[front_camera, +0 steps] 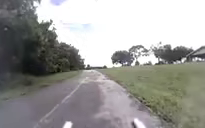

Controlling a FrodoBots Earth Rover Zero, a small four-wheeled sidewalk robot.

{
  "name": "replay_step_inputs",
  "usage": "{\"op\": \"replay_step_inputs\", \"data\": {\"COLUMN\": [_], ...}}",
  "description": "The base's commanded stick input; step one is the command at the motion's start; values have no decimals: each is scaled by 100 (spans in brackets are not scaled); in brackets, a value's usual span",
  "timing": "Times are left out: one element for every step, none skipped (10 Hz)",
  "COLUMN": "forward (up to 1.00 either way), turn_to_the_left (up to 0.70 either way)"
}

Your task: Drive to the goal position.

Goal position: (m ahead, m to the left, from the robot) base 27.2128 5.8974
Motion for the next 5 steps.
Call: {"op": "replay_step_inputs", "data": {"forward": [70,70,70,70,70], "turn_to_the_left": [0,0,0,0,0]}}
